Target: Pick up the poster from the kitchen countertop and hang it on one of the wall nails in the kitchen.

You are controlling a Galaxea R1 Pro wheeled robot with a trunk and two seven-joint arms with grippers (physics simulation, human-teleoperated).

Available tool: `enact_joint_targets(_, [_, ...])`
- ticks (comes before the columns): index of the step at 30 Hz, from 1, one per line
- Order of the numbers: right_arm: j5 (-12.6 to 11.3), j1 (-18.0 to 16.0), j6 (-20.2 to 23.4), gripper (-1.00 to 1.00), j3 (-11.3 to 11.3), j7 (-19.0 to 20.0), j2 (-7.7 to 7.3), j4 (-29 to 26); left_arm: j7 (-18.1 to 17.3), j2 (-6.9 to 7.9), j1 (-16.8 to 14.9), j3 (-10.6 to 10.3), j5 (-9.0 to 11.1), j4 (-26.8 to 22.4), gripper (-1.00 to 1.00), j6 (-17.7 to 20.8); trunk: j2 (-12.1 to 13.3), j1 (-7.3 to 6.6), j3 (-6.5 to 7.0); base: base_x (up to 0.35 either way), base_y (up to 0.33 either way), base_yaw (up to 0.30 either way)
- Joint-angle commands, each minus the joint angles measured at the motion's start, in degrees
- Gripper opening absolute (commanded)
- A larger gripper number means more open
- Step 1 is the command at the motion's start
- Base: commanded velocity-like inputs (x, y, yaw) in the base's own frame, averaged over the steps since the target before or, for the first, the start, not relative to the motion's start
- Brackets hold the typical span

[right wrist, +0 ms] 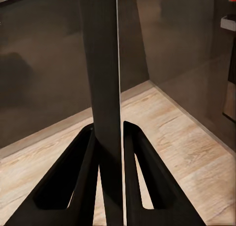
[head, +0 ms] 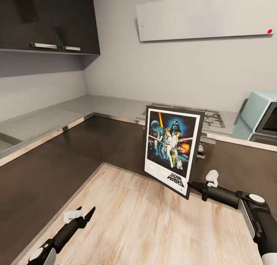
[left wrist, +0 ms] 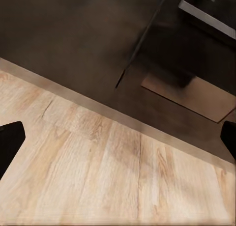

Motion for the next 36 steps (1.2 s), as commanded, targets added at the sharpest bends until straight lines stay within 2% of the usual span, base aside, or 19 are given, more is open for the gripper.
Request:
enact_joint_targets(1, [0.03, -0.05, 0.63, -1.00, -0.10, 0.34, 0.03, -0.07, -0.37, 0.02, -0.06, 0.08, 0.31, 0.10, 1.00, -0.02, -0.04, -0.01, -0.02, -0.046, -0.049, 0.001])
enact_joint_targets(19, [0.01, -0.05, 0.54, -1.00, 0.01, 0.34, 0.03, -0.08, -0.20, 0.11, -0.06, 0.15, 0.33, 2.38, 1.00, -0.11, -0.04, -0.01, 1.51, -0.006, -0.007, 0.000])
enact_joint_targets(36, [0.01, -0.05, 0.46, -1.00, 0.01, 0.34, 0.03, -0.04, -0.20, 0.11, -0.06, 0.15, 0.31, 2.38, 1.00, -0.11, 6.78, -3.74, 4.73, 0.000, 0.000, 0.000])
